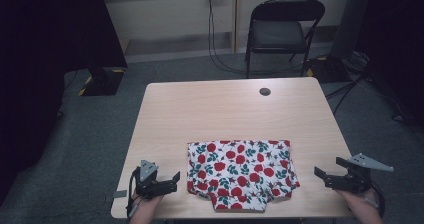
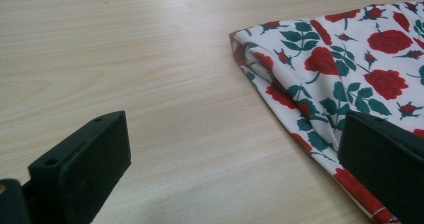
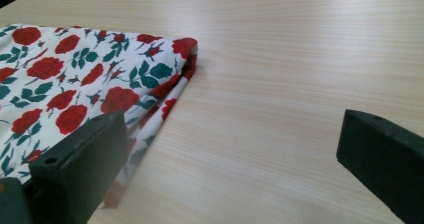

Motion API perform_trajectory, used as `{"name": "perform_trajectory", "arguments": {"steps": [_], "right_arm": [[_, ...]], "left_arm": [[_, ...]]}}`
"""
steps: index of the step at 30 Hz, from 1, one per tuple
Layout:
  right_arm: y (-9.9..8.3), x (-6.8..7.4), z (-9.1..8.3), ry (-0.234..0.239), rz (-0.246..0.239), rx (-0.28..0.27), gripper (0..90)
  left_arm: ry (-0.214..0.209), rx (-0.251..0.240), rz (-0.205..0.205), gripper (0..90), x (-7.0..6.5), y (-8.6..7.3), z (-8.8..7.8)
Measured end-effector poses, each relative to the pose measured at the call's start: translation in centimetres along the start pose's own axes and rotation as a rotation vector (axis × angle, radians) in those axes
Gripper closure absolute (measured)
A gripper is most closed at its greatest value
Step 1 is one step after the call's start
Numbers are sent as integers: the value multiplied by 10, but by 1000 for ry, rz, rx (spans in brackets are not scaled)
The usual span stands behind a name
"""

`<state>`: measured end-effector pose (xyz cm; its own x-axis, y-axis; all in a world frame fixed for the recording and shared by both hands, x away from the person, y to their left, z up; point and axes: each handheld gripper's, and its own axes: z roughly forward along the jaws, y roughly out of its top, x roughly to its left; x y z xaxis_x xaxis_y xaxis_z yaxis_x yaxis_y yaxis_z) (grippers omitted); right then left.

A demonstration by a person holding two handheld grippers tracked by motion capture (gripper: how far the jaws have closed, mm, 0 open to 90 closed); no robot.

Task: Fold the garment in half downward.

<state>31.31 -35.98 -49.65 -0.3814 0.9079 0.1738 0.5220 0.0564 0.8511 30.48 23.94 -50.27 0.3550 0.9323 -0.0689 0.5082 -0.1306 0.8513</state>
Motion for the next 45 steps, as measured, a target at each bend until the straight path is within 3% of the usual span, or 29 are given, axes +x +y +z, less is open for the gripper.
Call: {"name": "perform_trajectory", "arguments": {"steps": [6, 13, 16, 18, 27, 34, 38, 45], "right_arm": [[-8, -10, -8, -38, 30, -21, 0], [-15, -22, -18, -70, 75, -36, 0], [-19, -27, -21, -91, 92, -34, 0], [-21, -29, -22, -91, 108, -26, 0], [-31, -34, -19, -77, 137, -3, 0], [-31, -37, -18, -65, 143, 25, 0], [-31, -35, -16, -77, 132, 36, 0], [-30, -32, -20, -77, 132, 14, 0]], "left_arm": [[27, 0, -12, 0, 5, -5, -2], [49, -14, -58, 1, 14, -10, -7], [86, -7, -38, 2, 17, -11, -9], [102, -9, -47, 2, 20, -11, -11], [93, -9, -77, 2, 26, -19, -10], [105, 26, -107, 2, 31, -27, -6], [118, 7, -126, 2, 33, -27, -7], [125, 21, -113, 2, 32, -25, -7]]}}
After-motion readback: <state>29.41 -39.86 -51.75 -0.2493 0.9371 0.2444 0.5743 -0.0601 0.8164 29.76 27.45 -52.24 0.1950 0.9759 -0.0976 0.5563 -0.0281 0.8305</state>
